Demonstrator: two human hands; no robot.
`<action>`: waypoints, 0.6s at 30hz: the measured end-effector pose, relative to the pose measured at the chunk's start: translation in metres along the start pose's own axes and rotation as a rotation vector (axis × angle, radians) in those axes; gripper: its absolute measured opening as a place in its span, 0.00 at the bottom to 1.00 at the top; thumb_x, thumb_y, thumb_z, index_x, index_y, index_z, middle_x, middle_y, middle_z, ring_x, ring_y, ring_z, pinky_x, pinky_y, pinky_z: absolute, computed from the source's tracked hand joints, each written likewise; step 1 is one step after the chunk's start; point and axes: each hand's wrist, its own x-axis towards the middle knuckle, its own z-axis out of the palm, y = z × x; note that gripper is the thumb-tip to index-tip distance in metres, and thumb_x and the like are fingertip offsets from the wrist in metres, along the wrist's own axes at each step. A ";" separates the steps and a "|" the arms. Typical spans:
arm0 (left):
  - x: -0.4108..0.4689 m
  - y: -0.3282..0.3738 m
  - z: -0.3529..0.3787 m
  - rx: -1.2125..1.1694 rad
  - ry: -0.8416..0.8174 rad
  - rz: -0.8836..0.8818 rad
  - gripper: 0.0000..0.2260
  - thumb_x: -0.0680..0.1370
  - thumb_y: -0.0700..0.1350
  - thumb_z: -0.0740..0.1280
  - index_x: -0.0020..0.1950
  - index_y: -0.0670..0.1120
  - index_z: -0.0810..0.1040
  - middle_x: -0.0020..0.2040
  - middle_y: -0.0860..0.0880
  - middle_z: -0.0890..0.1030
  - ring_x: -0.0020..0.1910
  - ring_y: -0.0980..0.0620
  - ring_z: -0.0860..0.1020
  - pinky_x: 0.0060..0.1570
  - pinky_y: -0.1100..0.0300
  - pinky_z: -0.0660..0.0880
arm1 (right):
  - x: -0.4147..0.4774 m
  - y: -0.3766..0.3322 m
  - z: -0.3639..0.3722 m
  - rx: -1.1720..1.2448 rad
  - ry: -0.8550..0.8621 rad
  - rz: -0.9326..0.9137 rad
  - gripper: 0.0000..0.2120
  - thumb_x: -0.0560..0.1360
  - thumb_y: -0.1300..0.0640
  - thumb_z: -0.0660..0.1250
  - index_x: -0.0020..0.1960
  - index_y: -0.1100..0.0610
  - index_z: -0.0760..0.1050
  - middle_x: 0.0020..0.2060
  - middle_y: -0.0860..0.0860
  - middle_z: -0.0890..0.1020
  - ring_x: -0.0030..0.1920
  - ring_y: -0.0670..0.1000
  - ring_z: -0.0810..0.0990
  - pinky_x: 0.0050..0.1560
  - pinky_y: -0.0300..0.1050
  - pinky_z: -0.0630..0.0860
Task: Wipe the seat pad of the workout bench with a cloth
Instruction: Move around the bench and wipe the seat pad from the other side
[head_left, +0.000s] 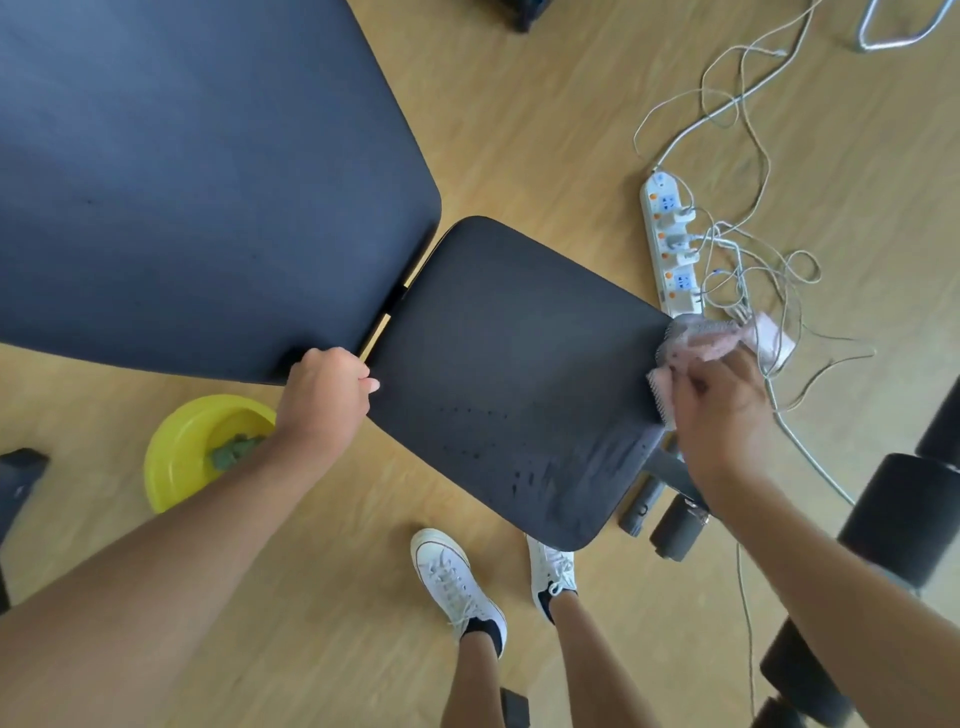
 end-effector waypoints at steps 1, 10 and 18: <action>0.000 0.000 -0.001 -0.005 0.001 -0.008 0.10 0.77 0.43 0.73 0.46 0.36 0.87 0.45 0.35 0.86 0.46 0.33 0.82 0.46 0.48 0.81 | -0.029 -0.010 0.006 0.040 -0.085 -0.136 0.08 0.78 0.60 0.69 0.41 0.61 0.81 0.40 0.57 0.78 0.40 0.57 0.75 0.39 0.48 0.72; -0.001 0.000 -0.005 0.056 -0.072 0.027 0.28 0.77 0.42 0.72 0.23 0.47 0.59 0.24 0.48 0.63 0.29 0.43 0.67 0.31 0.57 0.66 | -0.010 -0.030 0.026 -0.164 -0.301 -0.745 0.31 0.80 0.32 0.40 0.30 0.45 0.67 0.27 0.45 0.68 0.26 0.48 0.66 0.25 0.43 0.67; -0.002 0.004 -0.008 0.080 -0.098 0.010 0.27 0.78 0.43 0.72 0.24 0.45 0.62 0.25 0.46 0.64 0.32 0.42 0.69 0.33 0.56 0.64 | -0.120 -0.065 0.043 0.080 -0.260 -0.716 0.06 0.74 0.63 0.68 0.38 0.58 0.76 0.34 0.53 0.75 0.34 0.51 0.70 0.32 0.50 0.75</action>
